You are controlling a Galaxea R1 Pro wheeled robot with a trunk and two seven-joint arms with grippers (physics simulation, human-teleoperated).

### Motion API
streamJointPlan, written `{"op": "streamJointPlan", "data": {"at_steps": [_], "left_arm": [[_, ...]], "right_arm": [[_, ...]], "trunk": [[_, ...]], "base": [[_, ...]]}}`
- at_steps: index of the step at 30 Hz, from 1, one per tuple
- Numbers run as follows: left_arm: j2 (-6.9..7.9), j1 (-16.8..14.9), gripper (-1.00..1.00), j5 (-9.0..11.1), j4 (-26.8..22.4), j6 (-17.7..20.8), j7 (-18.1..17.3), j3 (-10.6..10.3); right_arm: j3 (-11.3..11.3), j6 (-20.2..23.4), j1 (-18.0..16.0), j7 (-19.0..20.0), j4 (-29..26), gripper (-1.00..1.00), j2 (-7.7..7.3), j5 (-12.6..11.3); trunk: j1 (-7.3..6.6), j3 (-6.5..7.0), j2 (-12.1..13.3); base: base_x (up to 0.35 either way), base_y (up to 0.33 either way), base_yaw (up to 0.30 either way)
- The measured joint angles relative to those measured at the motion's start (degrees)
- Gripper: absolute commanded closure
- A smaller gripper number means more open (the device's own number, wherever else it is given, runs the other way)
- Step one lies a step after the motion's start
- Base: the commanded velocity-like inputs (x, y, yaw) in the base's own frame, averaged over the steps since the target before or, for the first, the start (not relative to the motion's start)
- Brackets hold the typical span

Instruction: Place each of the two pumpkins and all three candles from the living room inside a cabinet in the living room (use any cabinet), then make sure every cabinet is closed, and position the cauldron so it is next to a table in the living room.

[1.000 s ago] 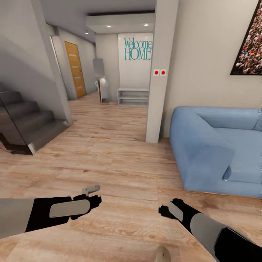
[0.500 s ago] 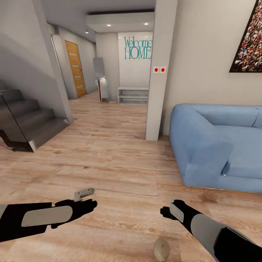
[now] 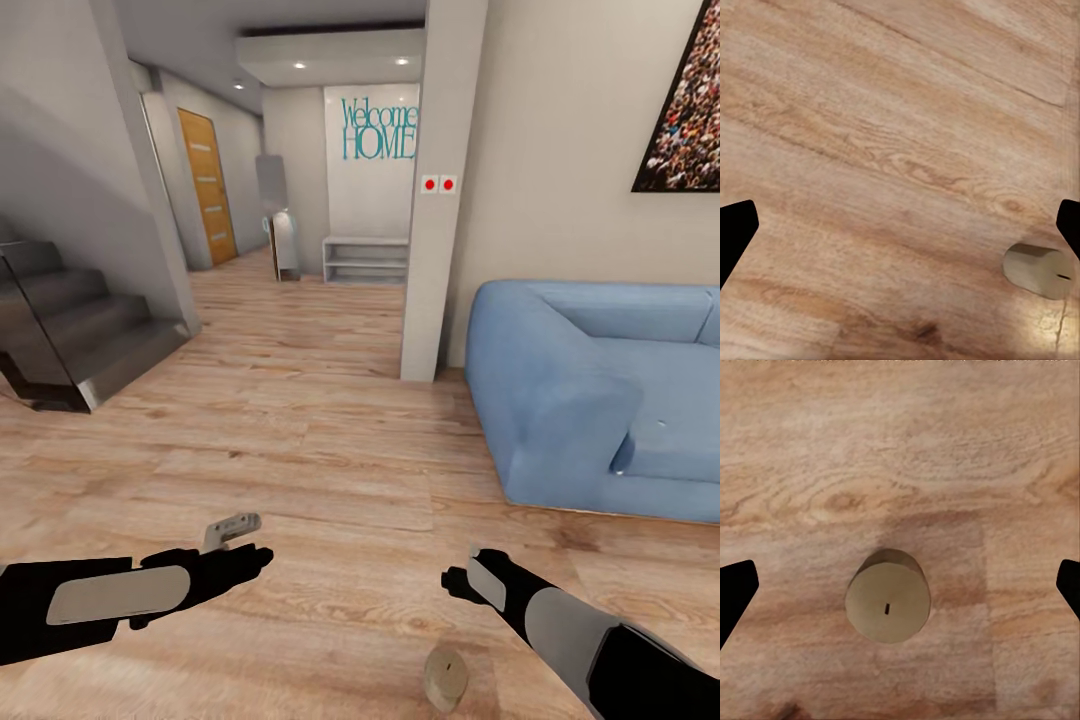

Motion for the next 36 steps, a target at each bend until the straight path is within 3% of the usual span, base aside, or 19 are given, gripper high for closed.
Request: {"op": "streamJointPlan", "data": {"at_steps": [14, 20, 27, 33, 36], "left_arm": [[0.01, 0.0, -1.0, 0.0, 0.0, 0.0, -0.1, -0.1], [0.01, 0.0, -1.0, 0.0, 0.0, 0.0, -0.1, -0.2], [0.01, 0.0, -1.0, 0.1, 0.0, -0.1, 0.0, -0.2], [0.01, 0.0, -1.0, 0.1, 0.0, -0.4, 0.0, -0.3], [0.01, 0.0, -1.0, 0.2, 0.0, -3.2, 0.0, -0.3]], "right_arm": [[0.1, -1.8, 0.0, 0.1, 0.0, -1.0, -0.05, 0.0], [0.1, -6.9, 0.0, 0.2, 0.7, -1.0, 0.14, 3.8], [0.1, -10.2, 0.0, 0.3, 1.0, -1.0, 0.25, 5.4], [0.1, -10.4, 0.0, 0.3, 1.0, -1.0, 0.29, 5.5], [0.1, -10.4, 0.0, 0.3, 1.0, -1.0, 0.35, 5.4]], "trunk": [[3.08, -2.51, -5.6], [4.39, -3.59, -8.0], [5.93, -4.85, -10.8], [6.14, -6.17, -11.0], [6.22, -6.83, -11.1]], "base": [[0.0, 0.0, 0.0], [0.0, 0.0, 0.0], [0.0, 0.0, 0.0], [0.0, 0.0, 0.0], [0.0, 0.0, 0.0]]}}
